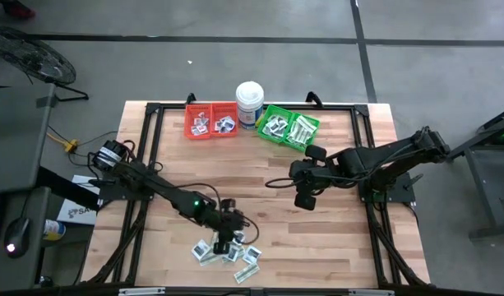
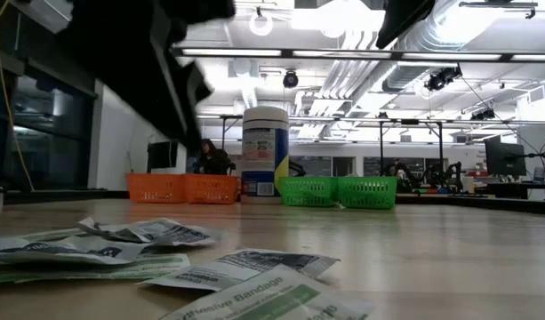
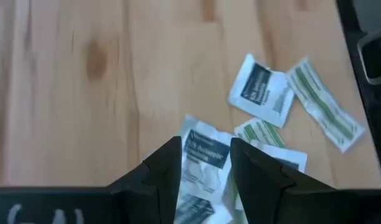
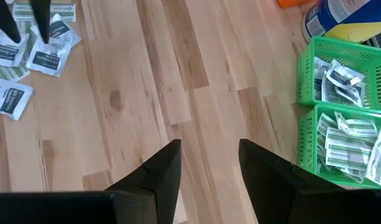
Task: Pick & Place First Aid Supplies
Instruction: Put the black towelette pack into the left green bin
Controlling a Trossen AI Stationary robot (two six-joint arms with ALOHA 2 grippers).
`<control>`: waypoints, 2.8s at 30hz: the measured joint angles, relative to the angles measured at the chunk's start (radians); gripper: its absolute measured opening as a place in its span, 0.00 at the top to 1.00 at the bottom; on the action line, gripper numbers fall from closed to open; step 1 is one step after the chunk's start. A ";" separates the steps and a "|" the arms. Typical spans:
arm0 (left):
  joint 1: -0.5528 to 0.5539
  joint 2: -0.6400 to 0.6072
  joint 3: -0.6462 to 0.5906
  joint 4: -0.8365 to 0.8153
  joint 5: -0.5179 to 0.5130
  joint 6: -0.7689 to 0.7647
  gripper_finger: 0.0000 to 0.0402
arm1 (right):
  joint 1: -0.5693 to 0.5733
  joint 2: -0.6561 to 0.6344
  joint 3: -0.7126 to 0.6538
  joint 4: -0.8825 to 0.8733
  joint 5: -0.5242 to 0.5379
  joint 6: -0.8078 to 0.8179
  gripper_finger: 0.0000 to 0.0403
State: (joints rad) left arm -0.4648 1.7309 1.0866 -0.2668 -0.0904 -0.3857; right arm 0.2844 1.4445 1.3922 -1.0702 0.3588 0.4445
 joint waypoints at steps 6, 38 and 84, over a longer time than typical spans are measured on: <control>-0.008 0.009 0.075 -0.058 0.010 0.327 0.66 | 0.000 0.000 0.000 0.000 0.000 0.010 0.62; -0.006 0.225 0.084 -0.113 0.053 0.461 0.85 | 0.004 0.000 0.000 -0.010 0.009 0.050 0.62; 0.086 0.166 0.460 -0.215 -0.279 0.431 1.00 | 0.008 -0.005 0.000 -0.111 -0.025 -0.090 0.62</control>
State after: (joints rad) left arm -0.3786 1.8966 1.5469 -0.4822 -0.3692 0.0448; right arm 0.2924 1.4392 1.3918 -1.1812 0.3340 0.3541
